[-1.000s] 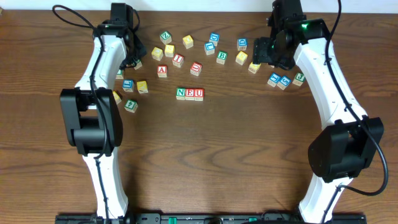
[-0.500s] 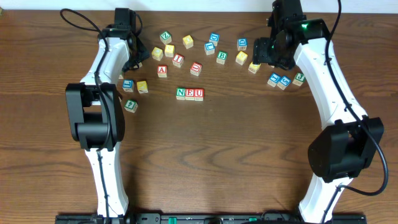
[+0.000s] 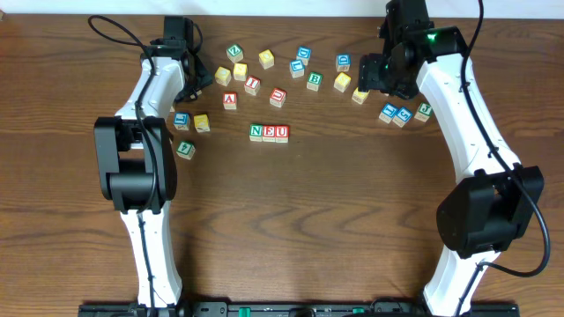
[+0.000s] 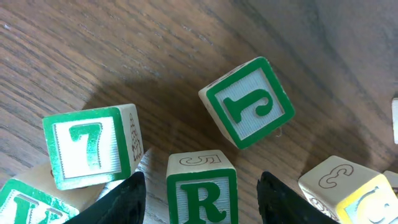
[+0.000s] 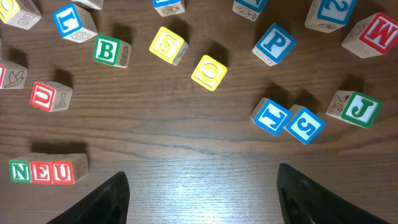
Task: Spell out NEURIPS
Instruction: 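Move the left gripper forward over the green R block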
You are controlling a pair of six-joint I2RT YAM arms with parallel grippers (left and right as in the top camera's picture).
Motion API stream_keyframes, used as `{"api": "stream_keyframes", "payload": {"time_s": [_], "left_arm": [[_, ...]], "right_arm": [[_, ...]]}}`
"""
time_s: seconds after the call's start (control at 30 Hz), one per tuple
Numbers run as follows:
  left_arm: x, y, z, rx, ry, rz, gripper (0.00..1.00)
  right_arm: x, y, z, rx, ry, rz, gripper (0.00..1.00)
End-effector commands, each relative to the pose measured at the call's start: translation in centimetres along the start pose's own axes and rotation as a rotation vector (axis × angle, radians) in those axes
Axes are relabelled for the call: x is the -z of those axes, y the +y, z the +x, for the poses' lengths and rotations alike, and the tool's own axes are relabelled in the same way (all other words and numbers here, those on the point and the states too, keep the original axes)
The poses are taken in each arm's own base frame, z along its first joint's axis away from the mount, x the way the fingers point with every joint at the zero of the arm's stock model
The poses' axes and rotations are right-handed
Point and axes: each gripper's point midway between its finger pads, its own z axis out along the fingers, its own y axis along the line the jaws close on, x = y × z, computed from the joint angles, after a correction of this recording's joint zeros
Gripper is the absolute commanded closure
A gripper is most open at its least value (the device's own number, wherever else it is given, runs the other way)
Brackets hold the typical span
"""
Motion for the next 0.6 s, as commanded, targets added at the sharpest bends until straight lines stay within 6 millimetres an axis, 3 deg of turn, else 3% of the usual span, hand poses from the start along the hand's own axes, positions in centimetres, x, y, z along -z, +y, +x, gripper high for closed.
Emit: {"api": "stream_keyframes", "payload": {"time_s": [0.0, 0.4, 0.57], "left_arm": [[-0.80, 0.85, 0.22, -0.012, -0.004, -0.032, 0.44], [-1.65, 1.20, 0.90, -0.012, -0.001, -0.034, 0.50], [-1.65, 1.18, 0.87, -0.012, -0.002, -0.033, 0.60]], "right_arm": [[0.47, 0.58, -0.22, 0.027, -0.011, -0.006, 0.30], [0.47, 0.57, -0.18, 0.027, -0.010, -0.005, 0.30], [0.47, 0.57, -0.18, 0.027, -0.010, -0.005, 0.30]]}}
